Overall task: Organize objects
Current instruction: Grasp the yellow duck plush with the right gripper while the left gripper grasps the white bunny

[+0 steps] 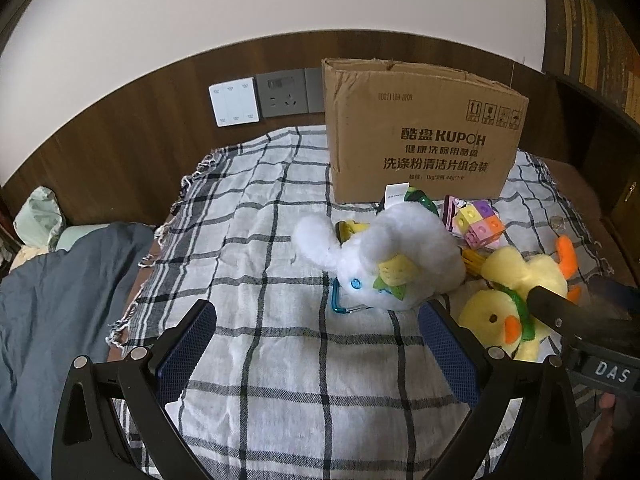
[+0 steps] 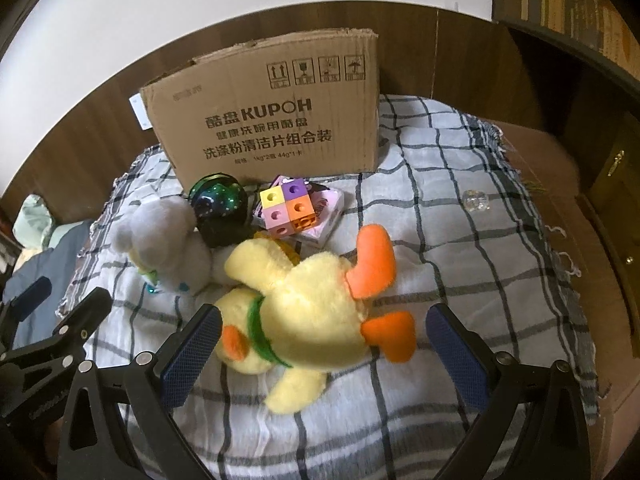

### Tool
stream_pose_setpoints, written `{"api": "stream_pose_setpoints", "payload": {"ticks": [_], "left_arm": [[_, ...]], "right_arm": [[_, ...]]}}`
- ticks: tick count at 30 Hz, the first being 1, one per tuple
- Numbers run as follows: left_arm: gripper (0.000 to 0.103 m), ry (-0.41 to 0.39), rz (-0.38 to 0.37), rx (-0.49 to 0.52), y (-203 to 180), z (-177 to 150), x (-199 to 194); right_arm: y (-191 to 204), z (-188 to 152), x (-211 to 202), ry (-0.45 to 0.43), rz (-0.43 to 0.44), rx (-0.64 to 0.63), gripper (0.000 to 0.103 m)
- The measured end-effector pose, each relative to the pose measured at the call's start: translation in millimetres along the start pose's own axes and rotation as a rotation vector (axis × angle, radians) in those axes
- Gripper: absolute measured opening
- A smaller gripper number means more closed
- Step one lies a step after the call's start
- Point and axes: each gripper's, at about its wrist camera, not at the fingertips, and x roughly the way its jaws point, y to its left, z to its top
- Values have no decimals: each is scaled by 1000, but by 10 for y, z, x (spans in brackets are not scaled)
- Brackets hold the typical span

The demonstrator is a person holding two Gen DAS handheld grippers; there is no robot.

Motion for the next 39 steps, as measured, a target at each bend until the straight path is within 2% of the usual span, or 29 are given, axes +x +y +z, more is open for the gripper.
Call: {"api": "stream_pose_setpoints", "payload": {"ticks": [17,19,24,26,28,34,39], "left_arm": [[103,44,-11,15,-42,73,280],[103,48,-14,15,-45,78,298],[103,53,-22,17,-61,87,333],[103,56,-28,20,-79,87,338],[103,56,-35,22,-104,96,337],[103,49,-56,30,-211,135,357],[103,29,-59,38,-292,190,355]], "right_arm": [[2,133,480,94,44,33,101],[2,134,520,105,70,42,94],[16,123,567,116,114,48,84],[6,121,542,108,121,50,72],[-30,121,518,98,137,54,65],[-61,72,348,55,172,54,60],[-167,82,163,-15,156,54,60]]}}
